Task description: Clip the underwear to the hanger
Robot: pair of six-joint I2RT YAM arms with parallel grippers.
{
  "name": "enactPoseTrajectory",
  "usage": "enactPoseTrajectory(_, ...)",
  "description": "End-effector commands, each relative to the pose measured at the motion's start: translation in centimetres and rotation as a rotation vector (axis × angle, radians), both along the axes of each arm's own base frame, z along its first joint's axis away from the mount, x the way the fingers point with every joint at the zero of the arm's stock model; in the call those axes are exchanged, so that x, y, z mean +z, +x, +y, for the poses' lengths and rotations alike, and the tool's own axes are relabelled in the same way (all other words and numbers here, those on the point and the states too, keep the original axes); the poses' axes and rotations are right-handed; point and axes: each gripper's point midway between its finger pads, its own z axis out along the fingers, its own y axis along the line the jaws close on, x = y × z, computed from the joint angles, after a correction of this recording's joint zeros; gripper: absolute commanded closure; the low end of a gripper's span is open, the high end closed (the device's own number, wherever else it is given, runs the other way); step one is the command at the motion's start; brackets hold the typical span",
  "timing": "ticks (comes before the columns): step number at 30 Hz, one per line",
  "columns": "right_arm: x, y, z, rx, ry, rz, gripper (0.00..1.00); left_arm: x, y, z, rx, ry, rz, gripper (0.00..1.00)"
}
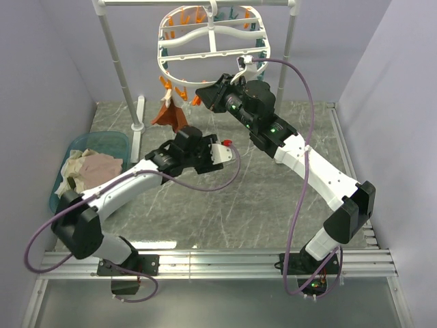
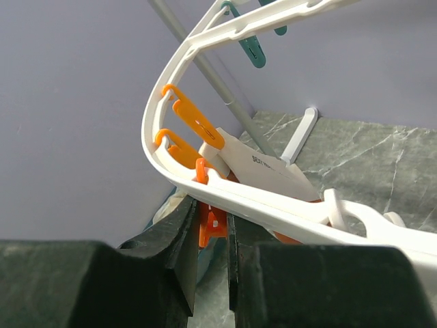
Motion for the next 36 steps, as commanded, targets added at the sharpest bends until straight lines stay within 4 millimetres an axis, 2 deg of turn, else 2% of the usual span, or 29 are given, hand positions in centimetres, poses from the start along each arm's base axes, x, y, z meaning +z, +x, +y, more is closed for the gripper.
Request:
enactPoseTrajectory(1, 1.9, 0.8, -0.8, -0.056, 0.028, -0.04, 1.0, 1.4, 2.8, 0.5, 0.082, 0.109, -0.107, 0.34)
enactPoseTrajectory(3, 1.9, 0.8, -0.8, -0.056, 0.024, -0.04, 1.0, 1.9, 3.6, 0.1, 0.104, 0.137, -0.127, 0.34)
enactPoseTrajectory(5, 2.0, 0.8, -0.8, -0.059, 0.024, -0.042, 1.0, 0.7, 4.3, -0.3, 0.118, 0.195, -0.124, 0.34)
enactPoseTrajectory(6, 1.9, 0.9, -0.9, -0.061, 0.023, -0.041, 1.0, 1.2, 4.7, -0.6, 0.125, 0.196, -0.137, 0.33)
enactPoseTrajectory(7, 2.0, 0.9, -0.9, -0.061, 0.024, -0.042, 1.0, 0.2, 5.0, -1.0, 0.126, 0.22, -0.127, 0.33)
enactPoseTrajectory(8, 2.0, 0.9, -0.8, -0.059, 0.024, -0.042, 1.0, 0.2, 5.3, -1.2, 0.136, 0.229, -0.13, 0.33)
enactPoseTrajectory(9, 2.0, 0.9, -0.9, -0.061, 0.024, -0.042, 1.0, 0.9, 5.9, -1.4, 0.159, 0.223, -0.14, 0.33)
enactPoseTrajectory(10, 2.0, 0.9, -0.9, -0.062, 0.026, -0.041, 1.0, 0.0, 6.3, -1.8, 0.165, 0.242, -0.127, 0.33)
enactPoseTrajectory(11, 2.0, 0.9, -0.8, -0.059, 0.023, -0.041, 1.0, 0.7, 6.9, -1.9, 0.186, 0.247, -0.132, 0.32)
enactPoseTrajectory(12, 2.0, 0.9, -0.8, -0.059, 0.023, -0.041, 1.0, -0.5, 7.3, -2.1, 0.195, 0.275, -0.109, 0.32)
enactPoseTrajectory(14, 2.0, 0.8, -0.8, -0.059, 0.023, -0.041, 1.0, -0.6, 8.0, -2.3, 0.215, 0.298, -0.108, 0.32)
enactPoseTrajectory(18, 2.0, 0.9, -0.9, -0.063, 0.022, -0.042, 1.0, -2.6, 9.7, -1.0, 0.284, 0.405, -0.123, 0.3)
enactPoseTrajectory(19, 2.0, 0.9, -0.9, -0.063, 0.022, -0.044, 1.0, -3.7, 10.1, -0.7, 0.296, 0.433, -0.107, 0.3)
enactPoseTrajectory(21, 1.9, 0.9, -0.9, -0.063, 0.022, -0.042, 1.0, -3.8, 10.8, -0.2, 0.328, 0.457, -0.093, 0.29)
enactPoseTrajectory(22, 2.0, 0.8, -0.9, -0.061, 0.023, -0.043, 1.0, -4.8, 11.2, 0.9, 0.352, 0.501, -0.073, 0.28)
enactPoseTrajectory(24, 1.9, 0.8, -0.9, -0.061, 0.023, -0.041, 1.0, -4.2, 12.3, 1.5, 0.388, 0.512, -0.082, 0.27)
enactPoseTrajectory(25, 1.9, 0.8, -0.9, -0.061, 0.022, -0.042, 1.0, -4.9, 12.7, 2.7, 0.412, 0.559, -0.07, 0.26)
enactPoseTrajectory(26, 1.9, 0.8, -0.9, -0.06, 0.021, -0.041, 1.0, -4.3, 13.2, 3.1, 0.432, 0.567, -0.081, 0.24)
enactPoseTrajectory(27, 1.8, 0.8, -0.9, -0.061, 0.019, -0.041, 1.0, -4.9, 13.5, 3.7, 0.44, 0.6, -0.074, 0.24)
enactPoseTrajectory(28, 1.8, 0.8, -0.9, -0.059, 0.021, -0.039, 1.0, -4.5, 13.9, 4.7, 0.466, 0.627, -0.074, 0.23)
enactPoseTrajectory(30, 1.9, 0.7, -0.9, -0.057, 0.022, -0.042, 1.0, -4.8, 14.2, 5.6, 0.483, 0.656, -0.059, 0.22)
enactPoseTrajectory(31, 1.7, 0.7, -0.9, -0.057, 0.02, -0.04, 1.0, -4.9, 13.9, 6.2, 0.483, 0.685, -0.04, 0.16)
enactPoseTrajectory(34, 1.6, 0.6, -0.9, -0.055, 0.018, -0.04, 1.0, -5.8, 13.5, 6.9, 0.482, 0.727, -0.003, 0.13)
enactPoseTrajectory(35, 1.6, 0.6, -0.9, -0.052, 0.017, -0.04, 1.0, -6.3, 12.9, 7.4, 0.477, 0.752, 0.026, 0.03)
enactPoseTrajectory(36, 1.6, 0.6, -0.9, -0.052, 0.017, -0.04, 1.0, -7.1, 12.6, 7.8, 0.475, 0.783, 0.051, 0.03)
